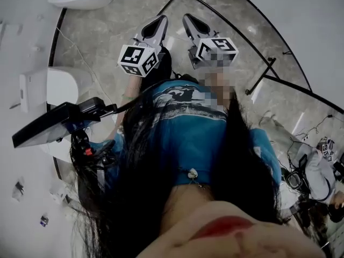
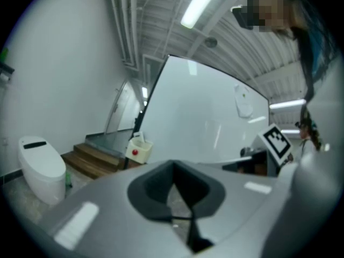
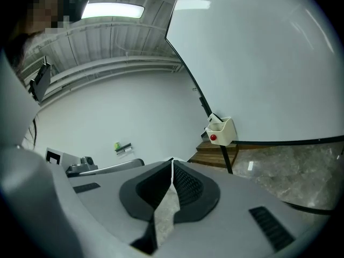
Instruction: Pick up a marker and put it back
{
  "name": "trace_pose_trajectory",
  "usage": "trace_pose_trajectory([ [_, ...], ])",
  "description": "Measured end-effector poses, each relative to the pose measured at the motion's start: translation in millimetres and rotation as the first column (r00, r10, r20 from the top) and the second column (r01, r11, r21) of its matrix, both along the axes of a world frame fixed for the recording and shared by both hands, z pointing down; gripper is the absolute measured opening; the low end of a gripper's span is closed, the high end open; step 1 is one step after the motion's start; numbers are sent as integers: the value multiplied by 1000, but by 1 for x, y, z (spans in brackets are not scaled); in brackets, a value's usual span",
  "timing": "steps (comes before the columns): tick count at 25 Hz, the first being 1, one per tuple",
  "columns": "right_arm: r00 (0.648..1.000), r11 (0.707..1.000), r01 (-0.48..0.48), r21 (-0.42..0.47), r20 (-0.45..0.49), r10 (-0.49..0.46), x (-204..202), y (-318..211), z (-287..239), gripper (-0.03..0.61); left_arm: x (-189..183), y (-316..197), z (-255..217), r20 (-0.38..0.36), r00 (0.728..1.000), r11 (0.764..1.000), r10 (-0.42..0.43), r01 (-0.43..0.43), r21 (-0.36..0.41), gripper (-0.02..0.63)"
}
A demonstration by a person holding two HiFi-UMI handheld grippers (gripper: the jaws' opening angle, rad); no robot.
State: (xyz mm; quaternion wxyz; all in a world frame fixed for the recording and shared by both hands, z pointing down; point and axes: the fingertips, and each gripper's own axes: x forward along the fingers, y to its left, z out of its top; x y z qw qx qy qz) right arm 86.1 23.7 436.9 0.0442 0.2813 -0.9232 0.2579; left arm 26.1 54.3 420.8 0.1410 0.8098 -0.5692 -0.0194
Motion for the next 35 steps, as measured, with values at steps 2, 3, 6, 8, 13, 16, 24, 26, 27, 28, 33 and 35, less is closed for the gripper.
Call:
trace_pose_trajectory([
  [2, 1000, 1000, -9, 2, 0, 9, -15, -20, -1, 16, -16, -22, 0, -1, 1000, 1000, 12, -12, -1, 0],
  [3, 1000, 1000, -15, 2, 0, 15, -22, -32, -2, 17, -24, -36, 0, -1, 1000, 1000, 21, -21, -2, 0],
  [6, 999, 999, -47, -14, 9, 47, -41, -83, 0, 17, -46, -94, 0, -1, 999, 999, 53, -53, -9, 0],
  [8, 997, 997, -74, -30, 9, 74, -62, -127, 7, 17, -68, -141, 3, -1, 997, 997, 78, -78, -15, 0],
  [13, 994, 992, -113, -51, -15, 112, -133, -184, 32, 17, -140, -199, 30, -21, 992, 992, 122, -123, -36, 0],
  [16, 991, 989, -132, -63, -33, 130, -143, -191, 37, 17, -150, -205, 38, -41, 990, 989, 136, -138, -56, 0],
  [24, 985, 988, -152, -12, -79, 151, -120, -199, 14, 17, -120, -213, 27, -57, 982, 980, 180, -184, -71, 0],
  [26, 984, 988, -155, 6, -87, 155, -119, -204, 10, 17, -118, -215, 25, -60, 981, 980, 183, -187, -66, 0],
  [27, 984, 988, -154, 13, -88, 155, -119, -207, 8, 17, -117, -215, 24, -61, 982, 981, 181, -185, -65, 0],
  [28, 984, 988, -151, 20, -90, 152, -119, -210, 7, 17, -118, -216, 24, -61, 982, 981, 177, -181, -65, 0],
  [33, 986, 993, -99, 63, -132, 106, -137, -225, 9, 17, -136, -221, 27, -54, 990, 989, 134, -137, -57, 0],
  [35, 984, 994, -71, 80, -160, 83, -143, -232, 10, 17, -140, -226, 24, -54, 992, 992, 116, -119, -47, 0],
])
